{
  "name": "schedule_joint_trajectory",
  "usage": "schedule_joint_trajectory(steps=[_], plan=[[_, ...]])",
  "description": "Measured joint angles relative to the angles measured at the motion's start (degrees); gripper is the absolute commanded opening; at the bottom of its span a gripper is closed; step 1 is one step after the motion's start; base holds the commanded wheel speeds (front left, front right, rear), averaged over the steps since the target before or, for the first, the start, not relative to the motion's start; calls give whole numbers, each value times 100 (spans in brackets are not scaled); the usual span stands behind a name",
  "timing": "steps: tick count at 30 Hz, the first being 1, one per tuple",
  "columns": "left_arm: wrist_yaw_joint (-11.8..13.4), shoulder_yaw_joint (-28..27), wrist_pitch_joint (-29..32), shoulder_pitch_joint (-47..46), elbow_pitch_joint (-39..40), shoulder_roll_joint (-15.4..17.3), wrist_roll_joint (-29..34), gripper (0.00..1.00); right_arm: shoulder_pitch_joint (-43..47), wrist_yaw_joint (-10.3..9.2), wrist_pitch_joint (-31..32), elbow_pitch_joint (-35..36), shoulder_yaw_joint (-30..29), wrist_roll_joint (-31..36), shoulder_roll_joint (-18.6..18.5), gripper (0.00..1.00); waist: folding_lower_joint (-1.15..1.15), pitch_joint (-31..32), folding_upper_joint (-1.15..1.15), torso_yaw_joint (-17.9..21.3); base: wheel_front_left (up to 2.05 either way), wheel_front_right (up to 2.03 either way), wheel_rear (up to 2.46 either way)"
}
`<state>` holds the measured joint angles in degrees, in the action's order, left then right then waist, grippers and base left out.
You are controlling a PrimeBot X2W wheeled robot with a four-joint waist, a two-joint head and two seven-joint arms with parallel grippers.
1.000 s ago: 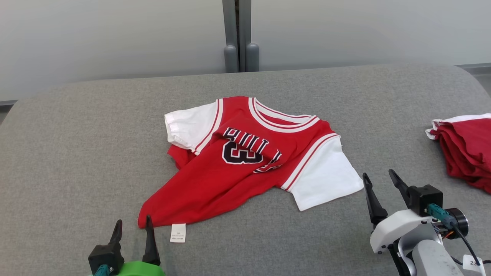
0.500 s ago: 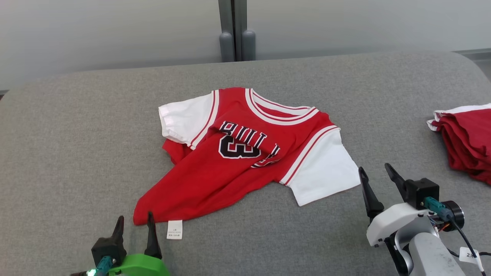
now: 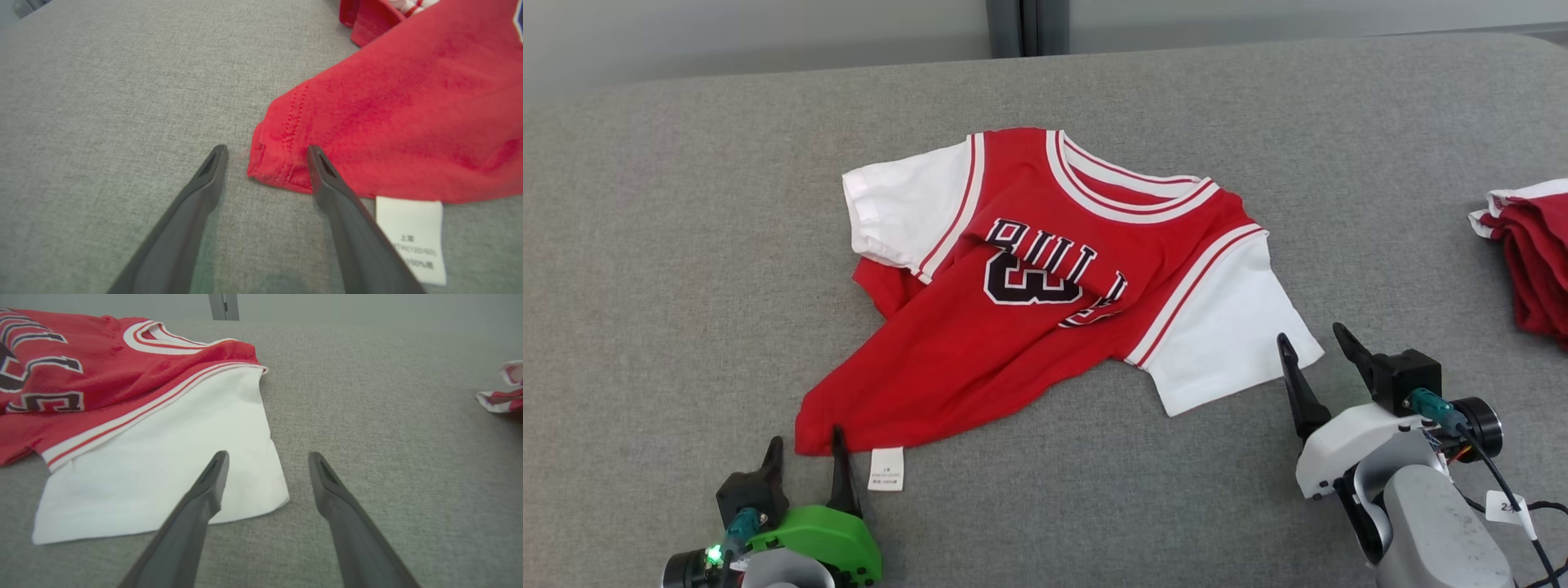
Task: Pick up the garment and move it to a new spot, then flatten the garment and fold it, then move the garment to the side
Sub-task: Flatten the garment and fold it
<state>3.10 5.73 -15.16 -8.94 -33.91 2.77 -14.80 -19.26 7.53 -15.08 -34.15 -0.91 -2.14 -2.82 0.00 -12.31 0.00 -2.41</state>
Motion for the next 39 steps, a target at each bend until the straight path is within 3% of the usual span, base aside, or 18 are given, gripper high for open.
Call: schedule_joint_trajectory(steps=[16, 17, 18, 19, 23, 28, 34, 39], plan=[[-42, 304, -55, -191, -266, 25, -130, 100, -259, 1, -26, -664, -124, 216, -2, 100, 0, -204, 0, -67, 0, 0, 0], [-93, 335, -58, -209, -332, 31, -131, 100, -276, 0, -43, -700, -109, 214, -8, 91, 0, -208, 0, -73, 0, 0, 0], [-143, 364, -65, -243, -396, 49, -132, 47, -285, 0, -44, -706, -71, 175, -14, 30, 0, -208, 0, -78, 0, 0, 0], [-196, 378, -70, -274, -441, 53, -136, 0, -286, -3, -44, -711, -45, 140, -18, 0, 0, -207, 0, -83, 0, 0, 0], [-348, 480, -80, -364, -580, 27, -218, 0, -302, -4, -42, -742, 32, 57, -7, 0, 0, -194, 0, -89, 0, 0, 0], [-363, 458, -45, -378, -509, 21, -215, 0, -269, -1, -8, -567, -12, -65, 0, 0, 0, -133, 0, -88, 0, 0, 0], [-391, 131, 2, -219, 687, -1, 60, 0, -170, -1, -4, 297, -65, -548, 3, 0, 0, 42, 0, -93, 0, 0, 0], [-638, -253, 3, -170, 1717, -2, 314, 0, -252, 0, 0, 1177, -159, -1143, 3, 0, 0, 282, 0, -94, 0, 0, 0]])
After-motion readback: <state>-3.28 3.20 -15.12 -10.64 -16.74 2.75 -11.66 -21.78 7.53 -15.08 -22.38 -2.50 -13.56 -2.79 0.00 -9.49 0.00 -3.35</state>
